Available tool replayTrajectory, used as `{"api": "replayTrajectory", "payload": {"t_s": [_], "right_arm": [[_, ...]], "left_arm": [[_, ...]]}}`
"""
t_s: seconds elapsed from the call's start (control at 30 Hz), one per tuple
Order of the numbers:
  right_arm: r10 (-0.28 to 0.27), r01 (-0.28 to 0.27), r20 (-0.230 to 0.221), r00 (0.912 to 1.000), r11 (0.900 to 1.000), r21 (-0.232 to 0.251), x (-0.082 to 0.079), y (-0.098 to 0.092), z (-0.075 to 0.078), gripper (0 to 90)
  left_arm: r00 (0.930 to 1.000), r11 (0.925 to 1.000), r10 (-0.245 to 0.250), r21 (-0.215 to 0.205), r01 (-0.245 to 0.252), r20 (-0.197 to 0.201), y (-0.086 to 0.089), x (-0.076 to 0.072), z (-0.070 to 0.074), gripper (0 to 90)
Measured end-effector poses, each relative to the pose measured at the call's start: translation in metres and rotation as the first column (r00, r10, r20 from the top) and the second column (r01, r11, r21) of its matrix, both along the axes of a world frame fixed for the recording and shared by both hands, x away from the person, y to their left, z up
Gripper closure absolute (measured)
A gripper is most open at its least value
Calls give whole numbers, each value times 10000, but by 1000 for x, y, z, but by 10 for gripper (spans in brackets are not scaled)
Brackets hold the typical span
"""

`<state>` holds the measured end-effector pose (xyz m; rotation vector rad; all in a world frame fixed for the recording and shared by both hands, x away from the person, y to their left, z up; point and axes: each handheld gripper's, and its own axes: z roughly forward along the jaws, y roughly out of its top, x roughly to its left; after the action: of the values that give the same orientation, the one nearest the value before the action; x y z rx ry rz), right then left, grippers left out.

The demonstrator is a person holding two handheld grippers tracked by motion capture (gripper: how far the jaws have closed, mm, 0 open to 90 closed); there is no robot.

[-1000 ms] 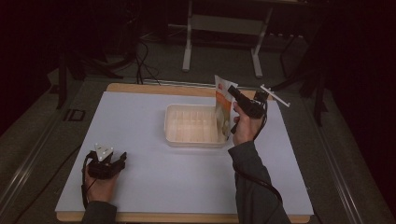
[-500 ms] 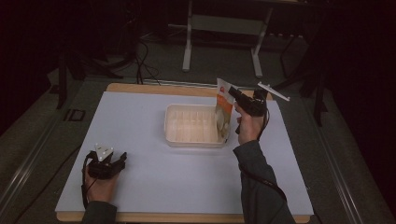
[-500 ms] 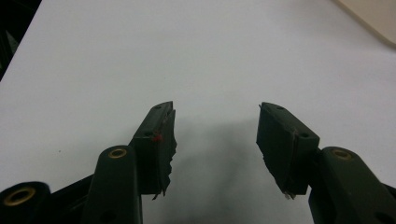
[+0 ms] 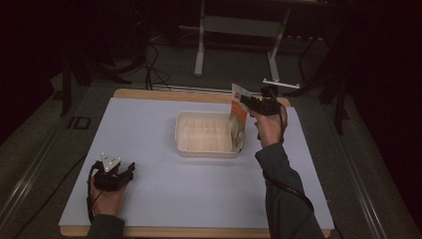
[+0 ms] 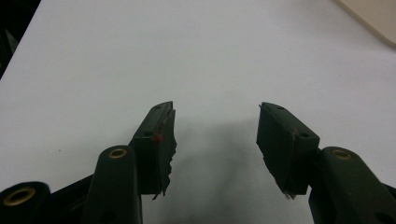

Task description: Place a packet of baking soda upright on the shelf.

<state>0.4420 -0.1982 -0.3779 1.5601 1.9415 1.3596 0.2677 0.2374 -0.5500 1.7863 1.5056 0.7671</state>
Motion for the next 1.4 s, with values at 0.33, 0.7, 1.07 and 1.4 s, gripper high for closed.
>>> {"api": "replayTrajectory", "payload": {"t_s": [0.33, 0.7, 1.07, 1.4], "right_arm": [[135, -178, -1358, 9906, 9994, -303, 12, 8, -5, 750], [-188, -2, -1598, 9870, 9930, -1178, 14, 15, -6, 897], [-857, 848, -57, 9963, 9922, -912, 0, 10, -13, 900], [-1290, 1303, 1943, 9724, 9915, 57, -21, 8, -31, 900]], "left_arm": [[10000, 10000, -16, -32, 16, 2, 0, 0, 0, 463], [10000, 10000, -17, -50, 17, 5, 1, 0, 0, 463], [10000, 10000, 11, -9, -11, 20, 1, 0, 0, 462], [10000, 10000, 1, -18, -1, 13, 0, 0, 0, 463]]}}
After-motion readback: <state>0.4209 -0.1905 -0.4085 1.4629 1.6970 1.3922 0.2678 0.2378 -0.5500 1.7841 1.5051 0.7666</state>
